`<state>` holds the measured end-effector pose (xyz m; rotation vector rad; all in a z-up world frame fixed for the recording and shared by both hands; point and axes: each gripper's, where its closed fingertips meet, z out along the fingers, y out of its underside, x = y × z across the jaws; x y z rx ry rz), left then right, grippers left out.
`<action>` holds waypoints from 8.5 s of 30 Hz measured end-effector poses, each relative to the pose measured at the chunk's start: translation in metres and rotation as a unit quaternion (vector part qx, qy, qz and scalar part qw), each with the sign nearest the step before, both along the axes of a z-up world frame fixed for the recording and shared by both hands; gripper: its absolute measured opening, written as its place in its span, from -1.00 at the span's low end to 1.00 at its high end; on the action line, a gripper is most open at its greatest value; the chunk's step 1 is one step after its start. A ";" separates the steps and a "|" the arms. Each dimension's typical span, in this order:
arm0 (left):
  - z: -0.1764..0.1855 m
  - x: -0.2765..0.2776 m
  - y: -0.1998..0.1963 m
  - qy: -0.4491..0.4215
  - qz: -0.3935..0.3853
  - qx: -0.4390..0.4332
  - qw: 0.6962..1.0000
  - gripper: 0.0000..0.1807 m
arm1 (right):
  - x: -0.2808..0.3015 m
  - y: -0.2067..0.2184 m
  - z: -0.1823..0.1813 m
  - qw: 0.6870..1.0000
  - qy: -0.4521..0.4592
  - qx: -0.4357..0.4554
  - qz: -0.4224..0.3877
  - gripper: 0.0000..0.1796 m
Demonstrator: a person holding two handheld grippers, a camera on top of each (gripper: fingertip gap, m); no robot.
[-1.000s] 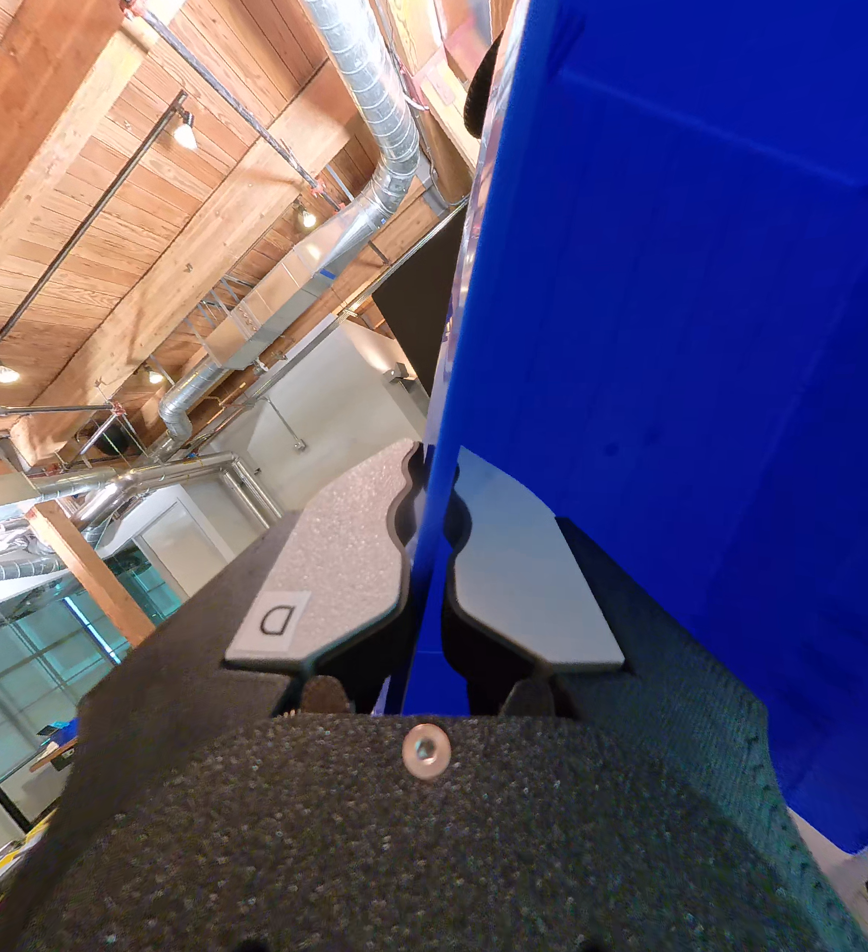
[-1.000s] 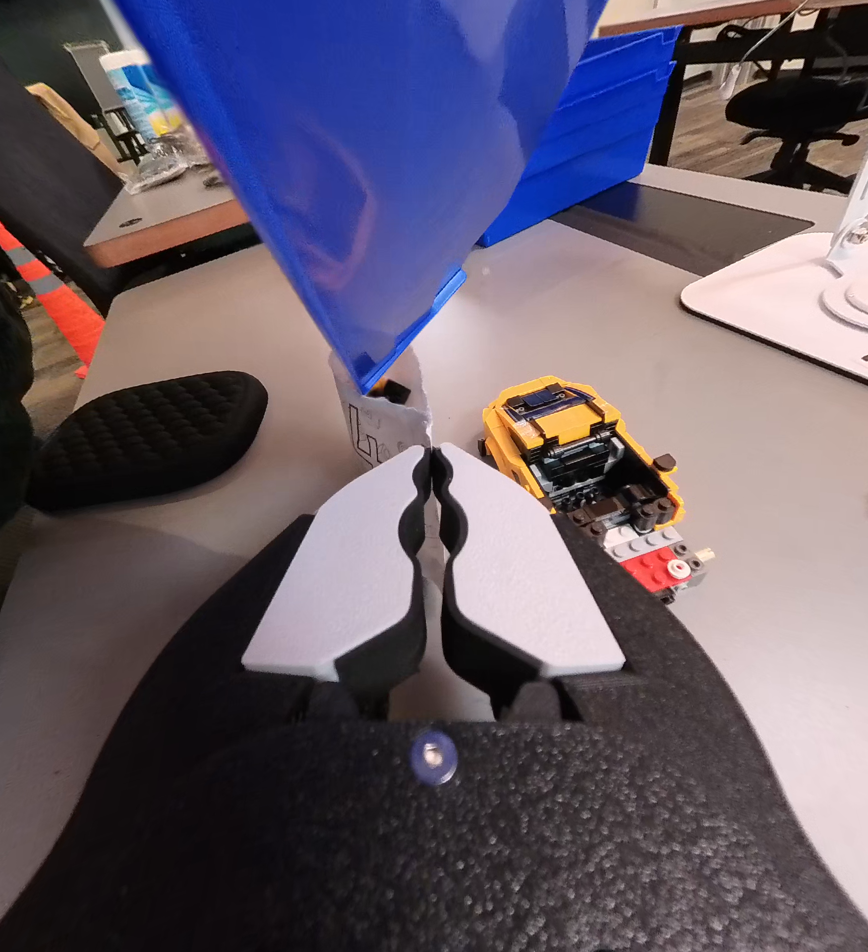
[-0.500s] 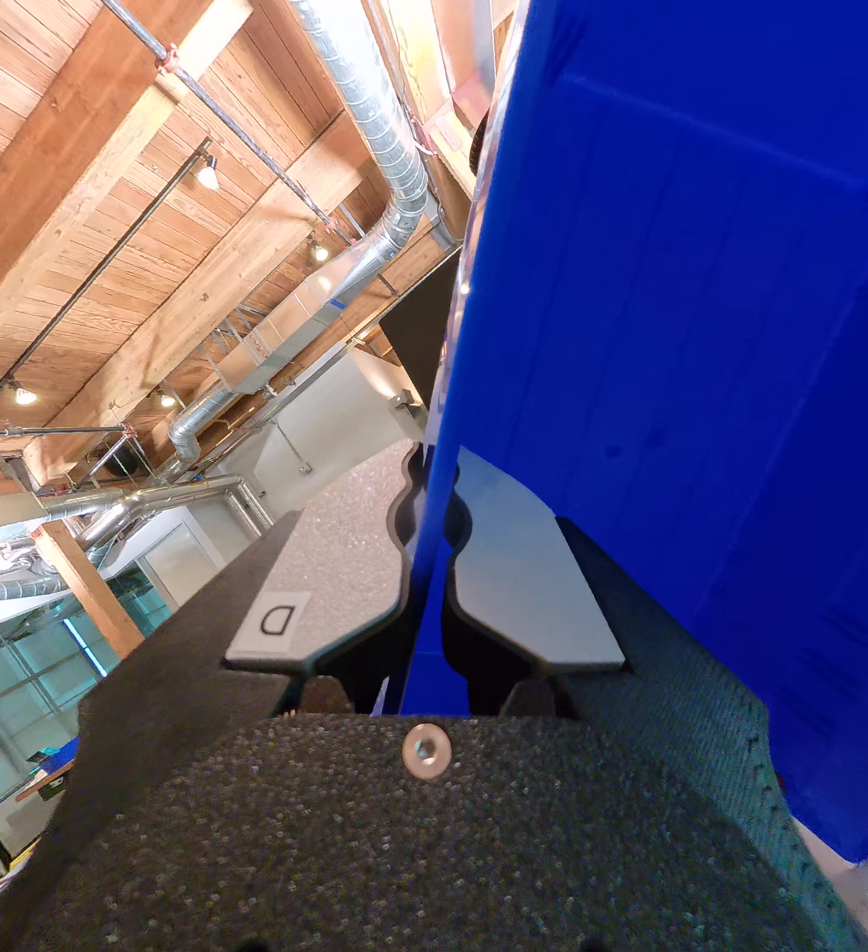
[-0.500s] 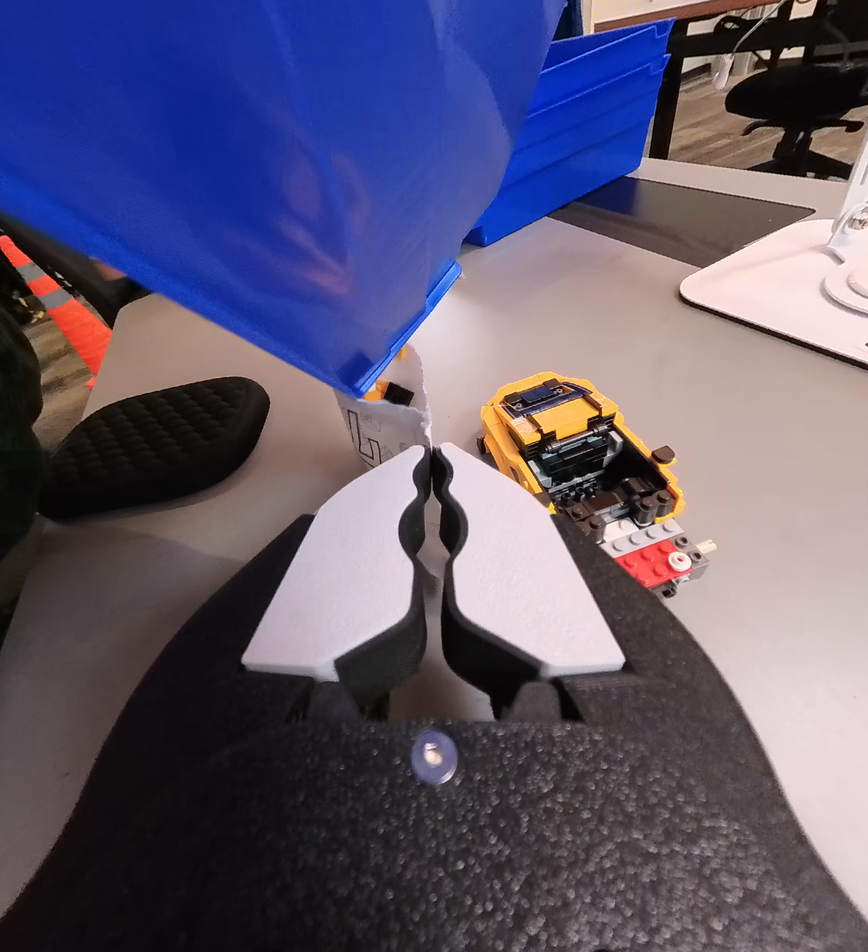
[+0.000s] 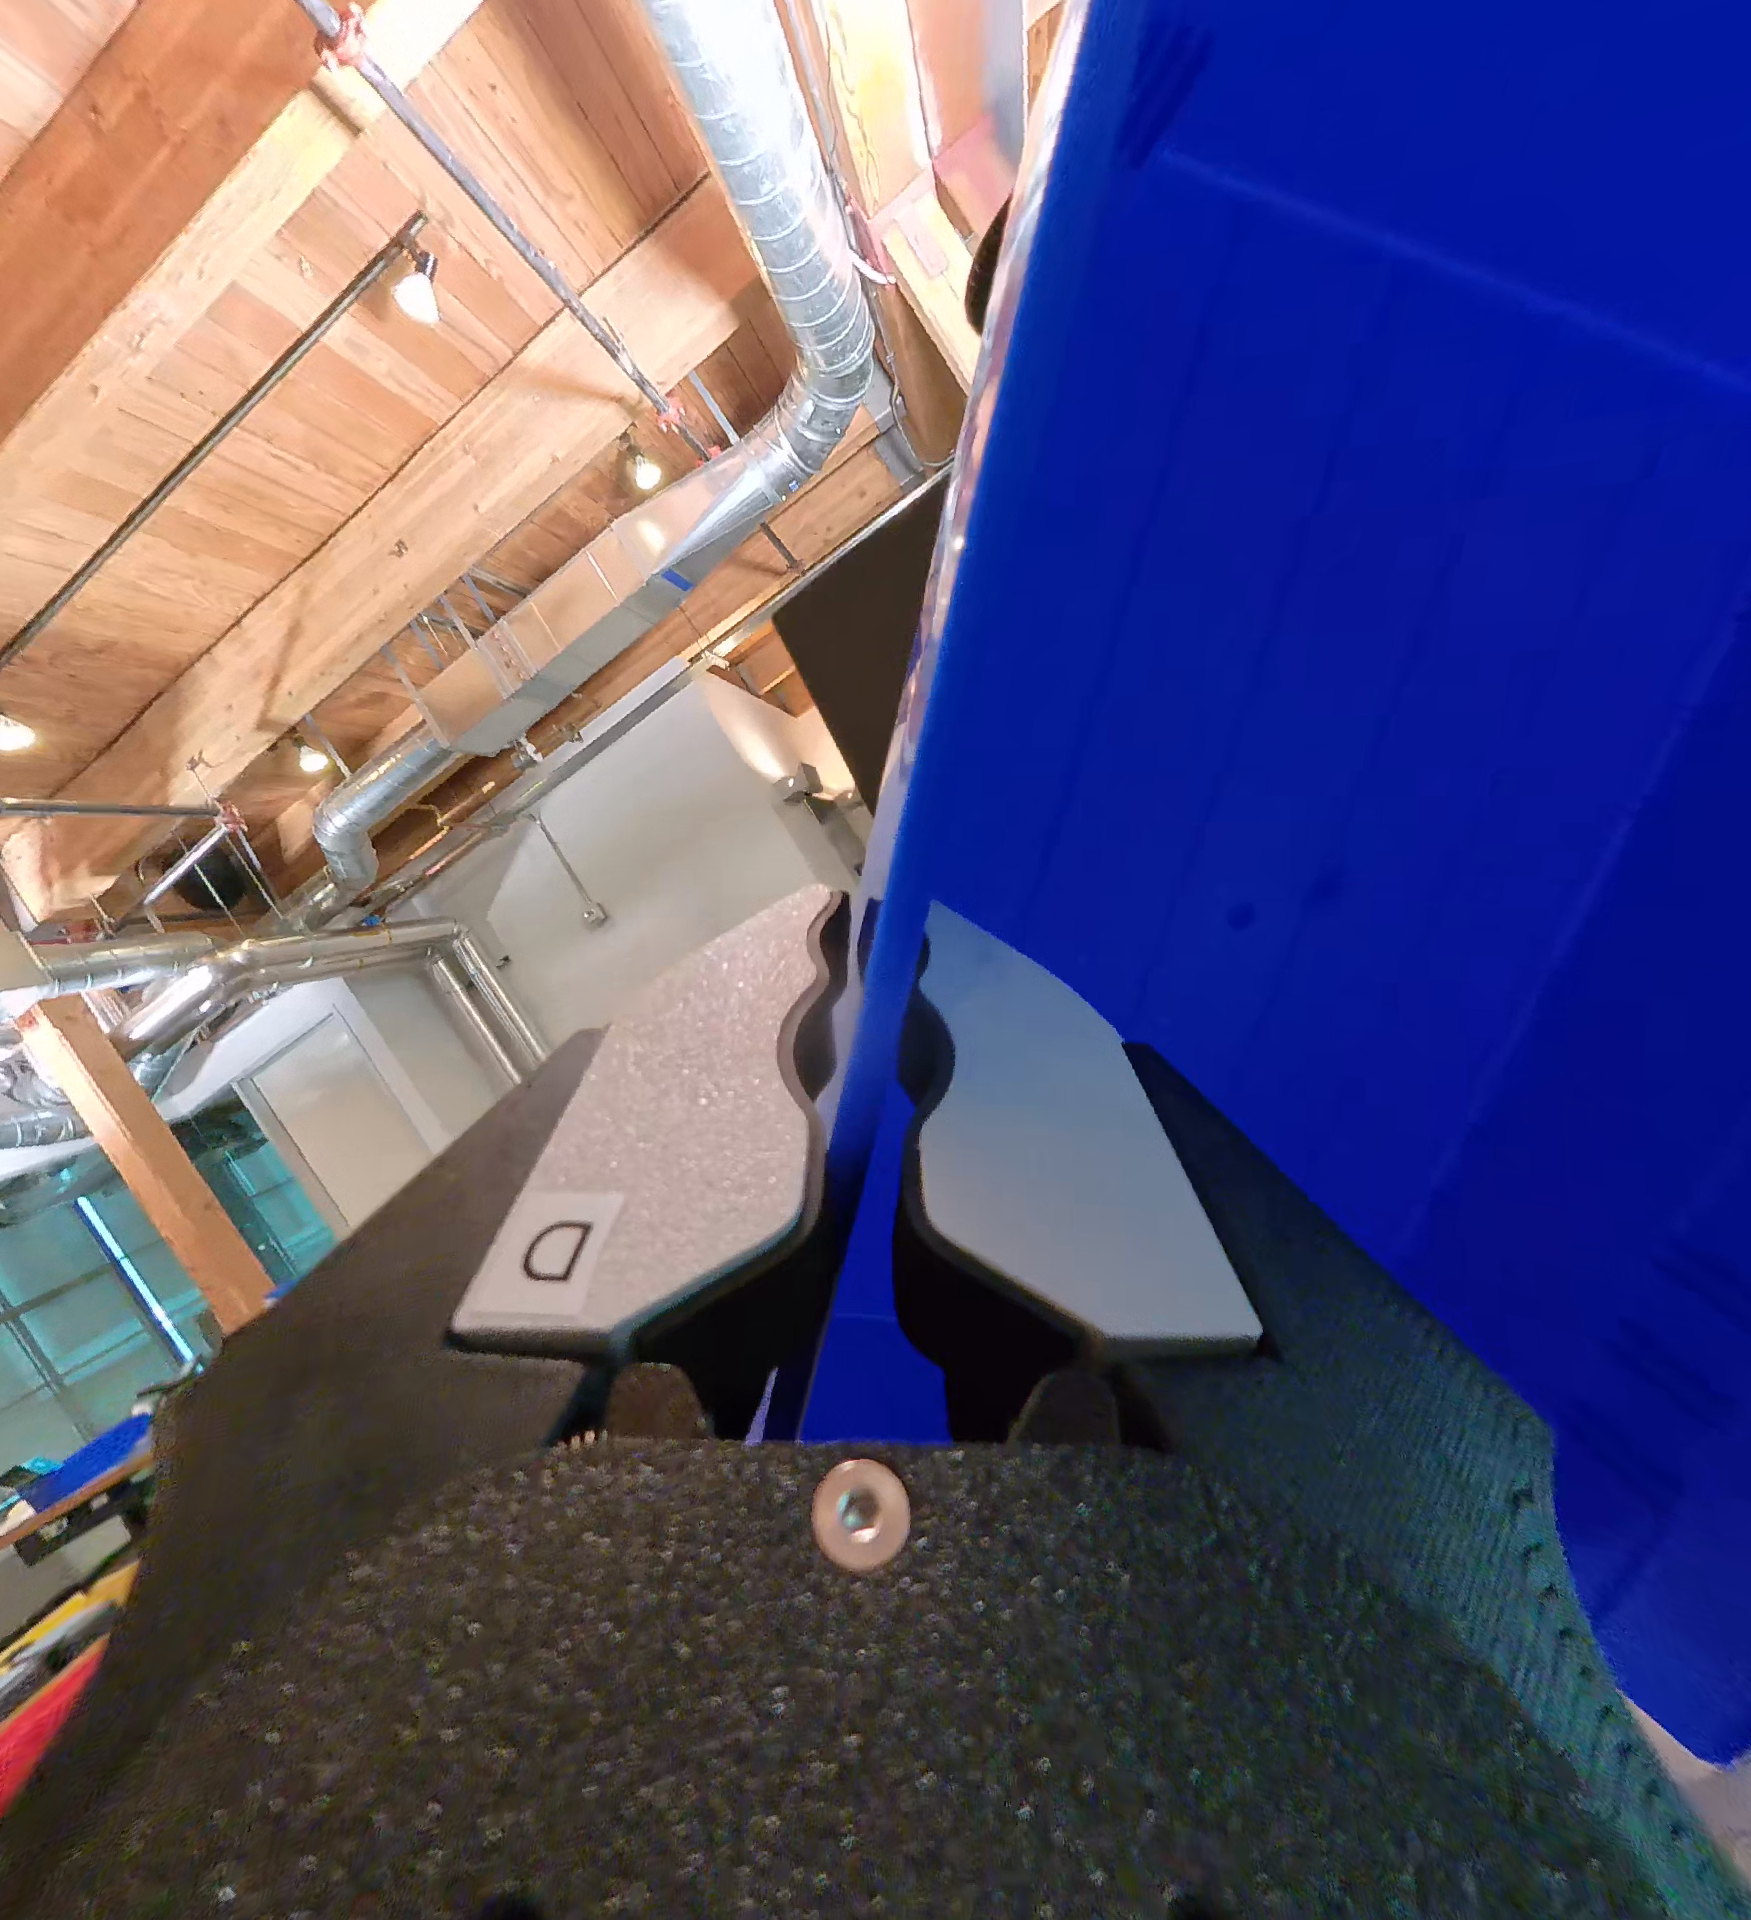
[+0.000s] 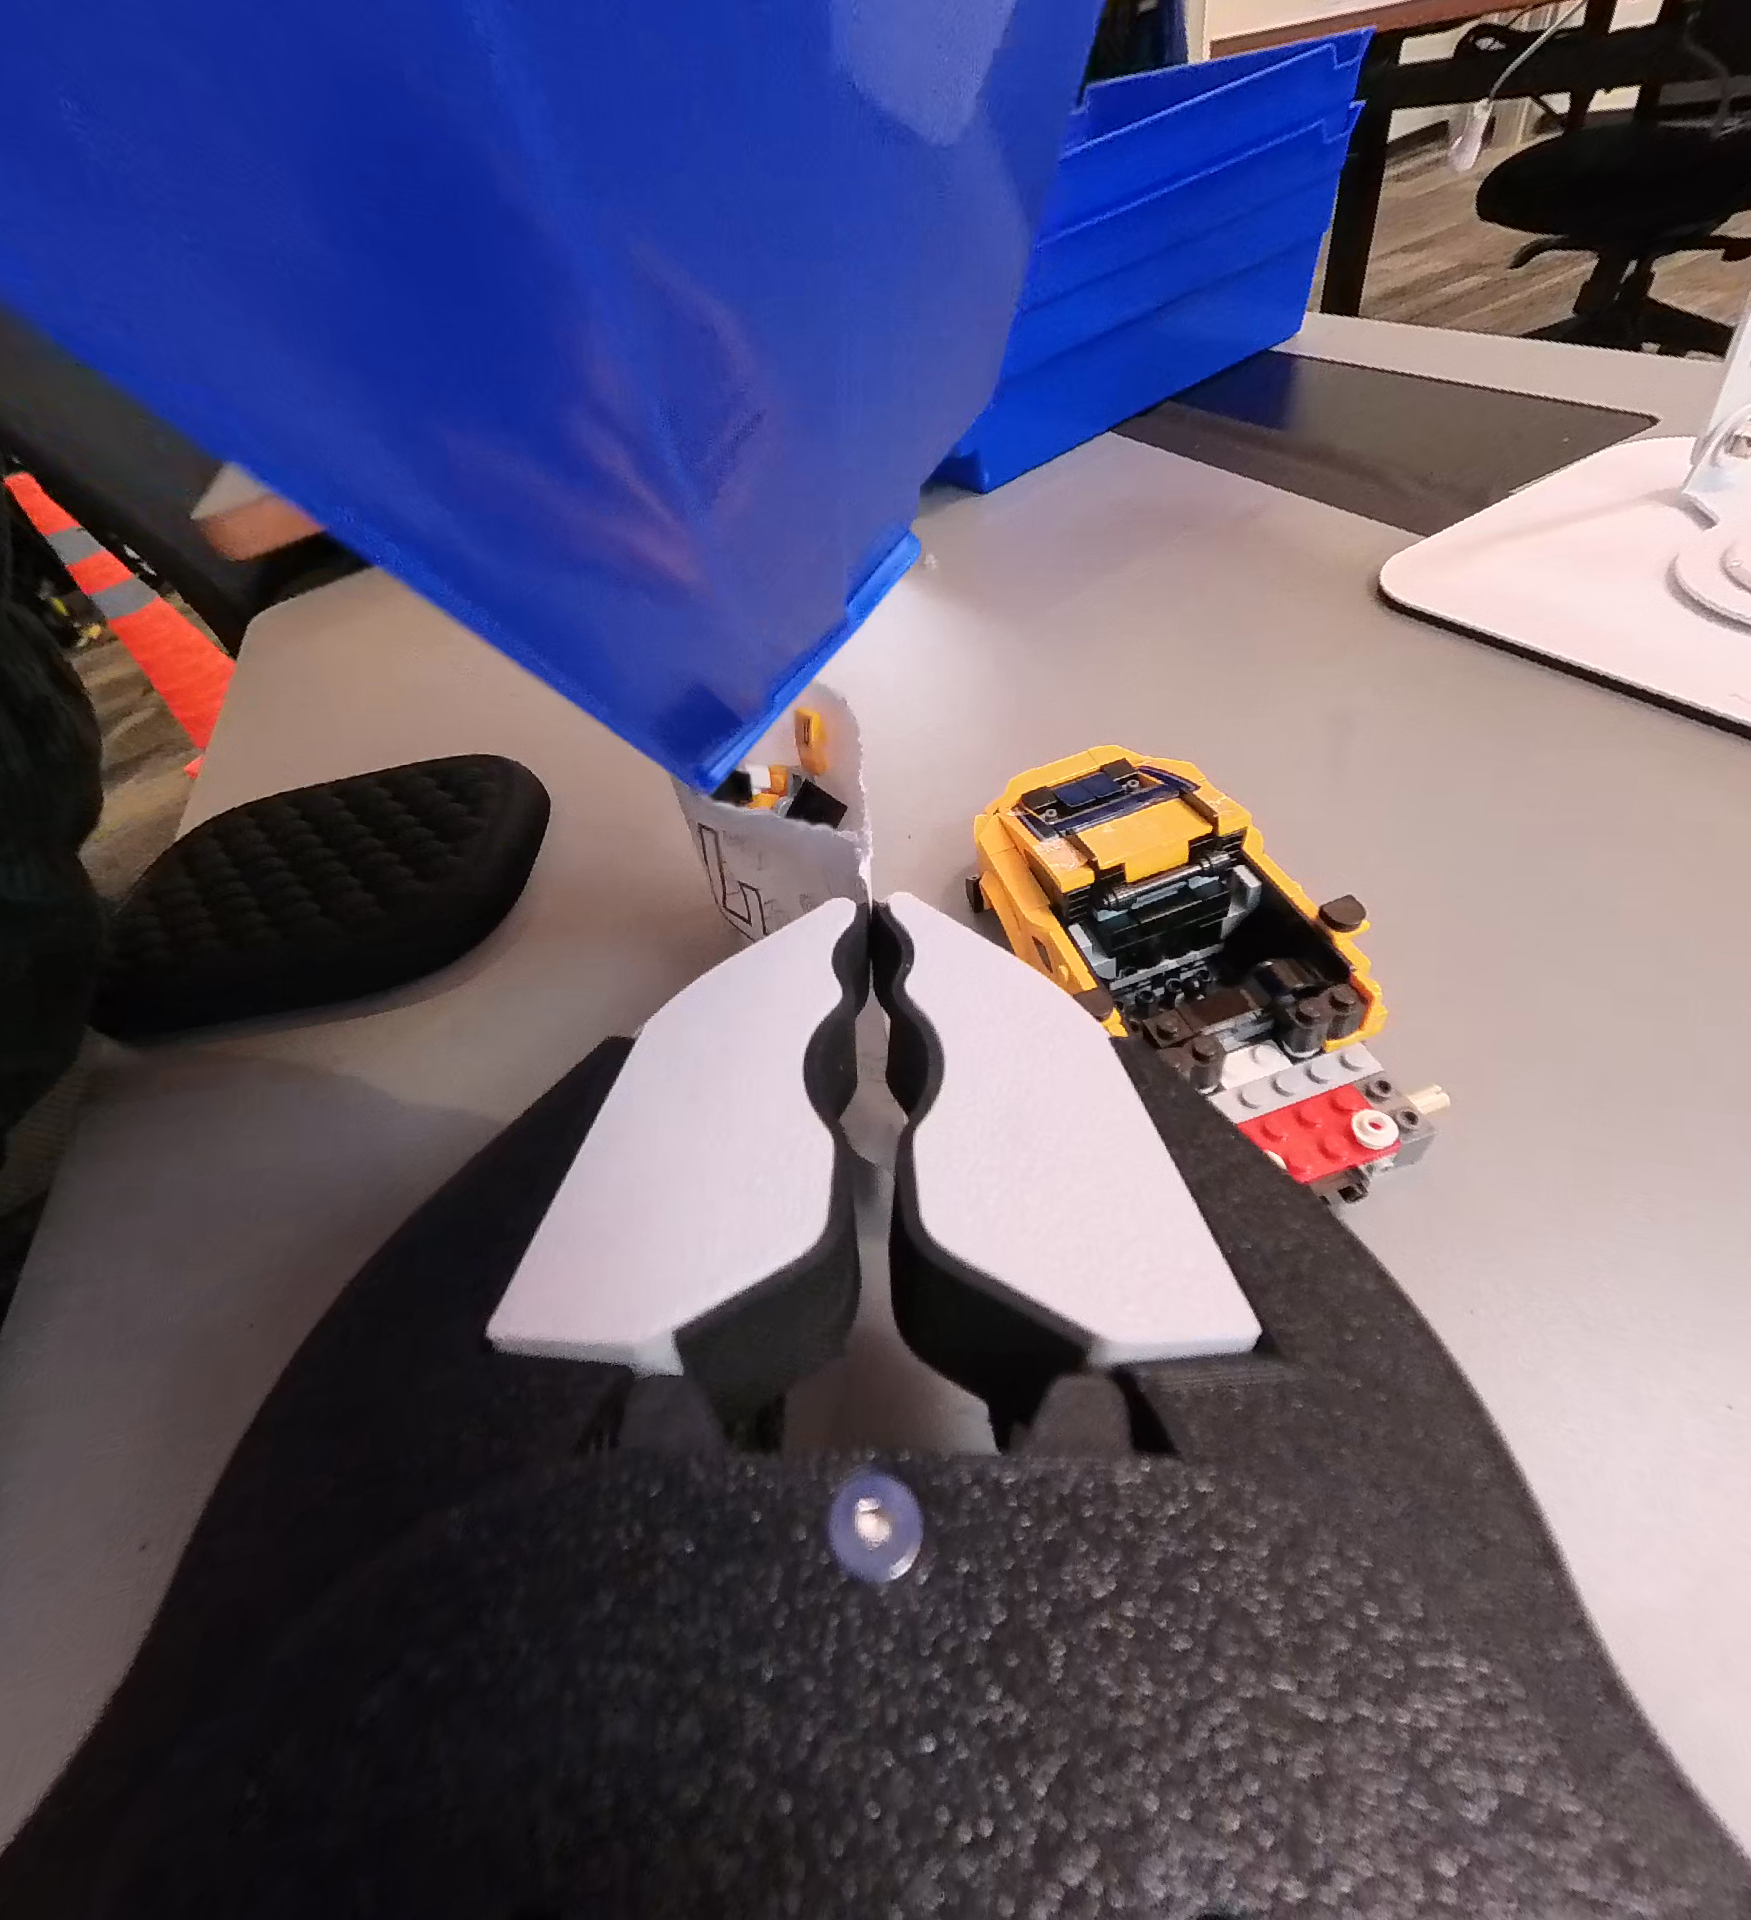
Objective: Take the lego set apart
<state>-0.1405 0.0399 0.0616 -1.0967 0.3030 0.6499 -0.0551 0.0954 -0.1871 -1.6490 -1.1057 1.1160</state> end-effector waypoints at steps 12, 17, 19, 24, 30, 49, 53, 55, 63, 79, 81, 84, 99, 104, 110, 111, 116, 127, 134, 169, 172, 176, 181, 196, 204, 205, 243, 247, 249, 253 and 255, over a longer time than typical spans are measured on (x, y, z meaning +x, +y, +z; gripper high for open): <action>0.002 -0.177 0.031 -0.224 0.064 -0.178 0.956 -0.93 | 0.006 -0.013 0.000 0.998 -0.028 0.024 0.044 -1.00; -0.035 -0.288 0.023 -0.355 0.085 -0.287 0.886 -0.92 | 0.014 -0.019 0.004 0.996 -0.042 0.043 0.067 -1.00; -0.069 -0.333 0.010 -0.411 0.104 -0.337 0.841 -0.91 | 0.021 -0.020 0.004 0.995 -0.049 0.051 0.071 -1.00; -0.173 -0.416 -0.051 -0.484 0.203 -0.437 0.730 -0.91 | 0.040 -0.019 -0.002 0.992 -0.069 0.074 0.075 -1.00; -0.225 -0.442 -0.092 -0.596 0.184 -0.426 0.655 -0.91 | 0.046 -0.020 -0.003 0.991 -0.071 0.068 0.085 -1.00; -0.168 -0.400 -0.061 -0.504 0.135 -0.357 0.775 -0.83 | 0.049 -0.020 -0.002 0.991 -0.066 0.078 0.083 -1.00; -0.147 -0.238 -0.010 -0.379 -0.052 -0.430 0.818 -0.84 | 0.050 -0.020 -0.004 0.991 -0.069 0.079 0.083 -1.00; -0.169 -0.151 0.002 -0.322 -0.142 -0.478 0.804 -0.83 | 0.051 -0.021 -0.005 0.990 -0.072 0.082 0.084 -1.00; -0.312 -0.044 0.029 -0.202 -0.212 -0.626 0.723 -0.72 | 0.065 -0.022 -0.010 0.987 -0.084 0.077 0.112 -1.00; -0.270 0.008 0.030 -0.185 -0.313 -0.579 0.730 -0.92 | 0.067 -0.020 -0.011 0.987 -0.081 0.068 0.119 -1.00; -0.233 0.040 0.020 -0.171 -0.383 -0.541 0.729 -0.92 | 0.067 -0.021 -0.011 0.987 -0.081 0.068 0.119 -1.00; -0.215 0.071 0.014 -0.139 -0.413 -0.535 0.724 -0.92 | 0.067 -0.022 -0.011 0.987 -0.083 0.071 0.121 -1.00; -0.211 0.010 0.061 -0.182 -0.303 -0.470 0.809 -0.73 | 0.067 -0.024 -0.011 0.986 -0.082 0.073 0.124 -1.00; -0.265 -0.134 0.104 -0.226 -0.022 -0.466 0.855 -0.66 | 0.067 -0.025 -0.011 0.987 -0.079 0.067 0.126 -1.00; -0.316 -0.209 0.121 -0.296 0.093 -0.502 0.807 -0.64 | 0.068 -0.026 -0.011 0.987 -0.077 0.062 0.129 -1.00; -0.318 -0.212 0.124 -0.307 0.093 -0.501 0.804 -0.65 | 0.068 -0.026 -0.011 0.987 -0.076 0.062 0.130 -1.00; -0.327 -0.225 0.137 -0.337 0.092 -0.499 0.793 -0.69 | 0.068 -0.026 -0.011 0.987 -0.073 0.055 0.133 -1.00; -0.327 -0.213 0.145 -0.340 0.047 -0.514 0.786 -0.93 | 0.068 -0.026 -0.011 0.987 -0.072 0.053 0.133 -1.00; -0.233 -0.037 0.108 -0.195 -0.325 -0.477 0.793 -0.93 | 0.068 -0.024 -0.011 0.988 -0.071 0.054 0.129 -1.00; -0.270 0.068 0.018 0.011 -0.480 -0.570 0.667 -1.00 | 0.081 -0.021 -0.019 0.977 -0.107 0.090 0.162 -0.90; -0.246 0.079 0.012 0.016 -0.495 -0.541 0.680 -1.00 | 0.084 -0.020 -0.032 0.970 -0.134 0.099 0.176 -0.82; -0.241 0.091 0.008 0.052 -0.487 -0.529 0.693 -1.00 | 0.081 -0.025 -0.036 0.964 -0.137 0.131 0.185 -1.00; -0.210 0.091 0.008 0.011 -0.518 -0.477 0.710 -1.00 | 0.083 -0.030 -0.009 0.968 -0.086 0.134 0.193 -1.00; -0.291 0.079 0.001 0.031 -0.503 -0.600 0.622 -1.00 | 0.087 -0.027 -0.043 0.959 -0.155 0.119 0.204 -1.00; -0.258 0.084 0.006 0.014 -0.525 -0.537 0.660 -1.00 | 0.090 -0.026 -0.042 0.960 -0.149 0.113 0.210 -1.00; -0.263 0.084 0.006 0.021 -0.519 -0.543 0.660 -1.00 | 0.090 -0.025 -0.044 0.959 -0.155 0.117 0.206 -0.99; -0.274 0.117 -0.001 0.007 -0.558 -0.545 0.626 -1.00 | 0.076 -0.041 -0.041 0.955 -0.138 0.128 0.229 -1.00; -0.255 0.099 0.005 -0.029 -0.565 -0.525 0.636 -1.00 | 0.086 -0.032 -0.037 0.957 -0.136 0.123 0.222 -1.00; -0.249 0.086 0.008 -0.036 -0.559 -0.517 0.647 -1.00 | 0.091 -0.026 -0.034 0.960 -0.129 0.118 0.219 -1.00; -0.247 0.086 0.007 -0.032 -0.561 -0.514 0.648 -1.00 | 0.093 -0.025 -0.027 0.961 -0.119 0.120 0.217 -1.00; -0.251 0.088 0.006 -0.029 -0.561 -0.518 0.645 -1.00 | 0.093 -0.027 -0.030 0.961 -0.124 0.118 0.219 -1.00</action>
